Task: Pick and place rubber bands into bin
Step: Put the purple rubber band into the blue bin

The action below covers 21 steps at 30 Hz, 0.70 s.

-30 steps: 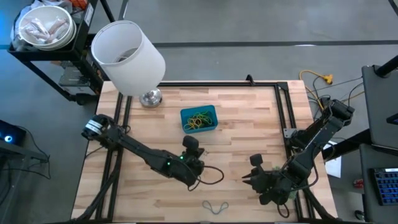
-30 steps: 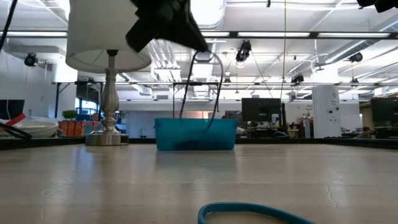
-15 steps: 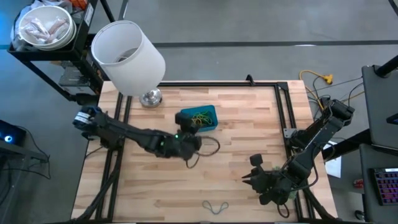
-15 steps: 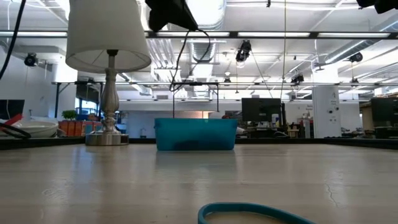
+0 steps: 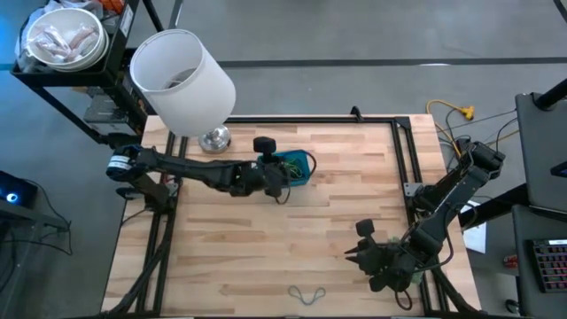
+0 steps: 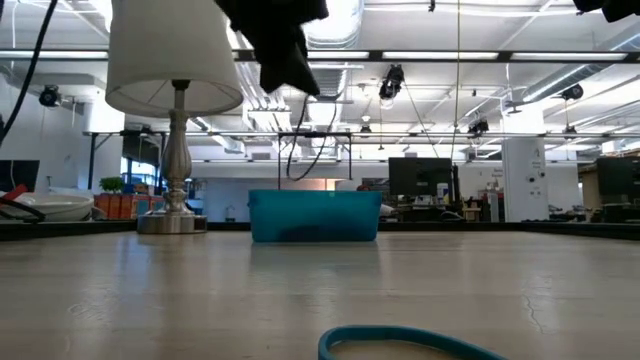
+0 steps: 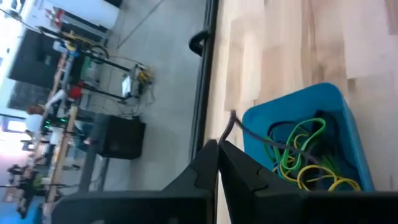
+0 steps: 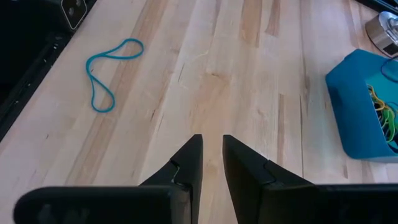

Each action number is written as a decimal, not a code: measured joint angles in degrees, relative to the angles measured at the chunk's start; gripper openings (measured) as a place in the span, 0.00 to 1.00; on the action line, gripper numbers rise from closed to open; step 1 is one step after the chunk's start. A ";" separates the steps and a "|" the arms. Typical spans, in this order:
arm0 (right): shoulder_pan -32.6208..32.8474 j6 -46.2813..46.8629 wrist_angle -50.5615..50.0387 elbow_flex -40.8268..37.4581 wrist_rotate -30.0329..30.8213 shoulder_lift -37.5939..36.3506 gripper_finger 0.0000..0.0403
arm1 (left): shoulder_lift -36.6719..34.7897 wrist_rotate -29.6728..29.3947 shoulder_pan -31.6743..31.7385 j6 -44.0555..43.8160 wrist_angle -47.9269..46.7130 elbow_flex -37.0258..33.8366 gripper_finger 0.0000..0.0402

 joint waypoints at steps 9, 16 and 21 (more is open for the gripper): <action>0.00 0.00 -0.05 0.00 0.01 0.00 0.14 | 1.11 6.18 4.63 -2.07 2.08 -4.61 0.00; 0.02 -0.20 -0.04 -0.13 0.01 -0.02 0.14 | 1.62 12.34 8.29 -6.02 2.27 -7.02 0.00; 0.00 -0.28 0.11 -0.28 0.10 -0.02 0.14 | 1.66 13.06 9.72 -9.32 2.13 -7.02 0.00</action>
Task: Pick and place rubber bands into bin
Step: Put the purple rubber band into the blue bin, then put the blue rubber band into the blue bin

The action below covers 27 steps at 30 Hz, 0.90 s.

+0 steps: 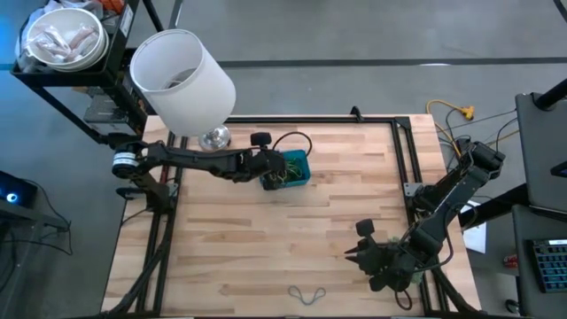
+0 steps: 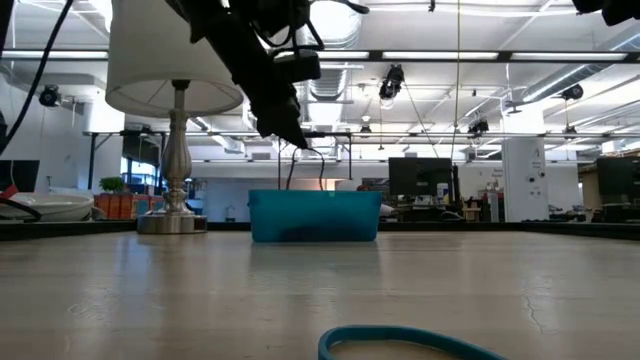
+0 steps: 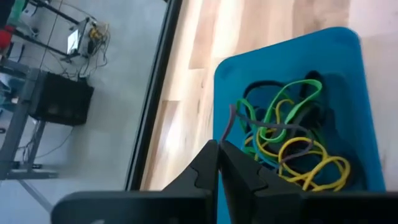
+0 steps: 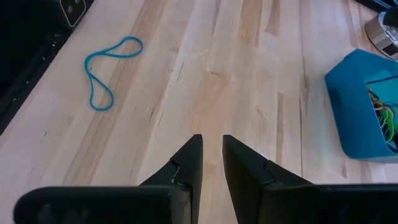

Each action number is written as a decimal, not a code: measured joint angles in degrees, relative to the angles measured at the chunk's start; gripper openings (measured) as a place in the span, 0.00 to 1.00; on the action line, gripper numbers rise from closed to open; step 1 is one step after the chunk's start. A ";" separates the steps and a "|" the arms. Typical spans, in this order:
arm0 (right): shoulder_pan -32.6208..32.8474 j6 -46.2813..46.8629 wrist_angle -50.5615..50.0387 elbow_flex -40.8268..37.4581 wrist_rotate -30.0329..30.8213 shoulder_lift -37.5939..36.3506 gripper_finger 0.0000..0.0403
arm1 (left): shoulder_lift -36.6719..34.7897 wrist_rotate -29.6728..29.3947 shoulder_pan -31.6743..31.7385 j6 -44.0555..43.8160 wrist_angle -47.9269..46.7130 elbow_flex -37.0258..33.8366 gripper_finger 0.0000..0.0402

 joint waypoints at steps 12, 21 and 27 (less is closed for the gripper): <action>0.02 -0.09 0.04 -0.35 0.28 0.00 0.14 | 0.00 1.48 0.01 0.45 -0.04 0.00 0.07; 0.00 0.03 0.12 -0.48 1.12 0.00 0.14 | -0.57 0.60 -0.45 0.41 -0.23 0.33 0.24; -0.30 -1.28 1.67 -0.49 1.51 0.00 0.14 | -3.77 0.64 -6.26 -0.03 -1.11 0.38 0.24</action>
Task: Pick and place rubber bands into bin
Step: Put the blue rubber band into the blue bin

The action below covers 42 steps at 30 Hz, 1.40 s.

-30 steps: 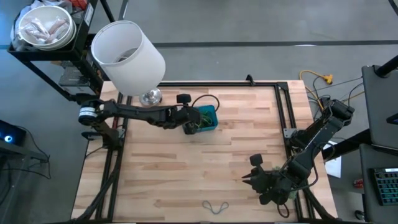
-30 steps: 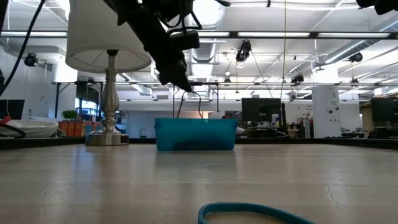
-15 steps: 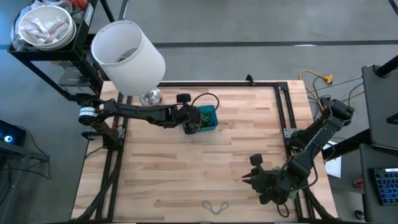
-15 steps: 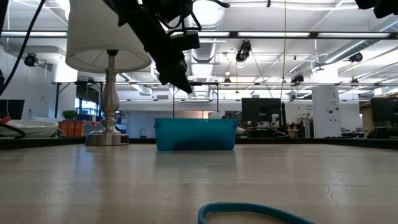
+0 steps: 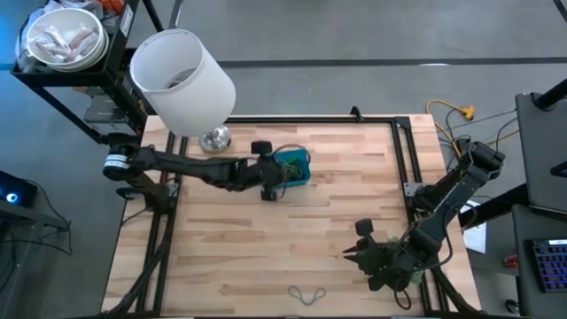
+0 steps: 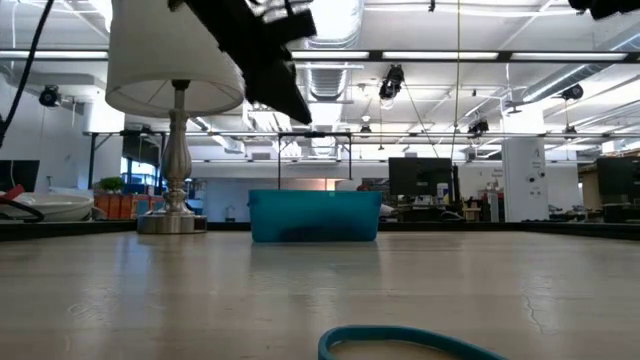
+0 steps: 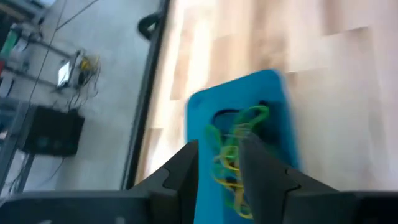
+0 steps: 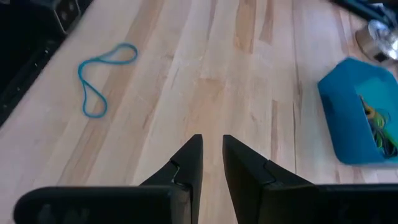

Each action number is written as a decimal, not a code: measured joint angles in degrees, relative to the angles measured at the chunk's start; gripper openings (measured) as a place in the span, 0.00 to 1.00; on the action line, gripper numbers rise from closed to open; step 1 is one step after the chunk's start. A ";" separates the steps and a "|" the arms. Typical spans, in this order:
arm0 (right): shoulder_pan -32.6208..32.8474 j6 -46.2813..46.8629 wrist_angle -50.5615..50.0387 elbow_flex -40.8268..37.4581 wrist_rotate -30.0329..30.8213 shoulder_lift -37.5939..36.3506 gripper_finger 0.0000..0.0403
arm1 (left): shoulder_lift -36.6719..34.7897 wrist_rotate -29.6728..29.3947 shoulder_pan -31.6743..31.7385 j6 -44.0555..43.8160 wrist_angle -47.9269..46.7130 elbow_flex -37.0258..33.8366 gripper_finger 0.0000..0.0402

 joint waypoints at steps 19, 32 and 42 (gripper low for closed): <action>-4.11 -14.92 25.40 -1.44 -11.68 8.51 0.14 | -8.28 -4.90 -23.96 -4.93 19.25 -19.69 0.24; -6.05 -8.86 32.34 4.31 -19.65 23.08 0.14 | -17.98 -6.31 -27.26 -5.80 36.02 -34.33 0.24; -8.01 -4.65 29.07 9.78 -26.34 28.61 0.20 | -18.93 -6.32 -28.20 -6.03 35.80 -34.57 0.24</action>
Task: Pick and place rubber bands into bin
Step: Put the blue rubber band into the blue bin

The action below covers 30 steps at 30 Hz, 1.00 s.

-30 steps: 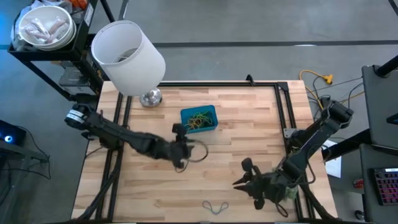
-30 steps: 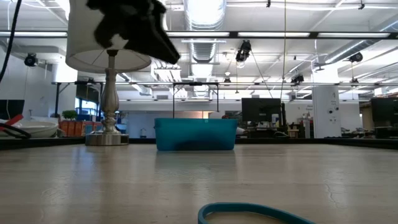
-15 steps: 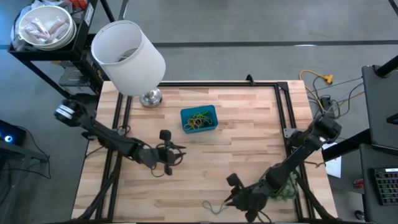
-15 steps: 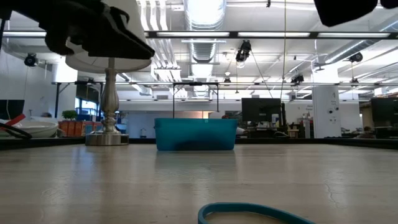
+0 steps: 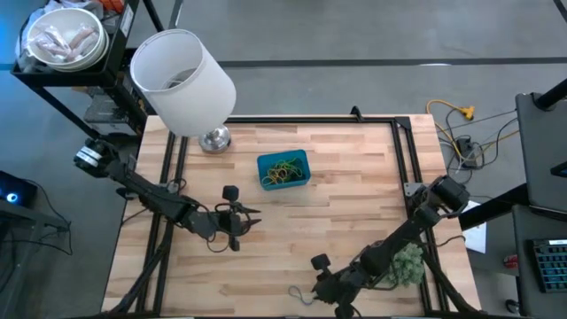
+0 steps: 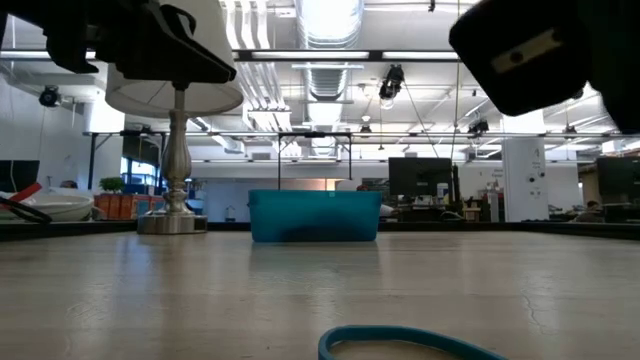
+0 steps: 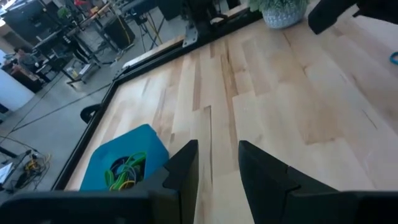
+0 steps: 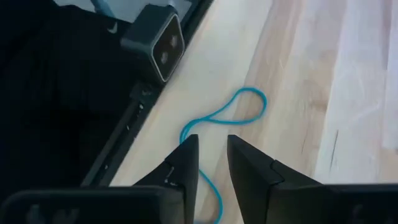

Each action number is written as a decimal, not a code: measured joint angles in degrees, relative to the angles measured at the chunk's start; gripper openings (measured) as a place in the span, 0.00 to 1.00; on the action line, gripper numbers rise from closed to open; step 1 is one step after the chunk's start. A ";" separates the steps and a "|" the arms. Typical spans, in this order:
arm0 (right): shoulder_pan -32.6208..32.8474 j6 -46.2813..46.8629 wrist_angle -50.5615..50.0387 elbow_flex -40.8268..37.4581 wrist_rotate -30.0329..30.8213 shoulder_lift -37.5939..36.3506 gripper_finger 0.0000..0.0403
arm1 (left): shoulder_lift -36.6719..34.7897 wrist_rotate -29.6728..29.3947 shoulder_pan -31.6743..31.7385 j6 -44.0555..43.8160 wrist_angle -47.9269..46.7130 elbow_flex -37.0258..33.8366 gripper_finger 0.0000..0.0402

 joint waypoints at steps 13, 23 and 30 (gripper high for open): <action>-0.07 3.38 -1.58 -1.10 -0.24 0.11 0.33 | 0.03 -0.01 0.01 0.07 0.03 0.03 0.24; -0.71 3.66 -1.25 -2.25 -0.06 3.01 0.30 | 0.03 0.01 0.01 0.07 0.13 0.03 0.24; -1.03 3.97 -1.94 -2.37 -0.08 3.74 0.27 | 0.03 0.01 0.01 0.05 -0.07 0.03 0.24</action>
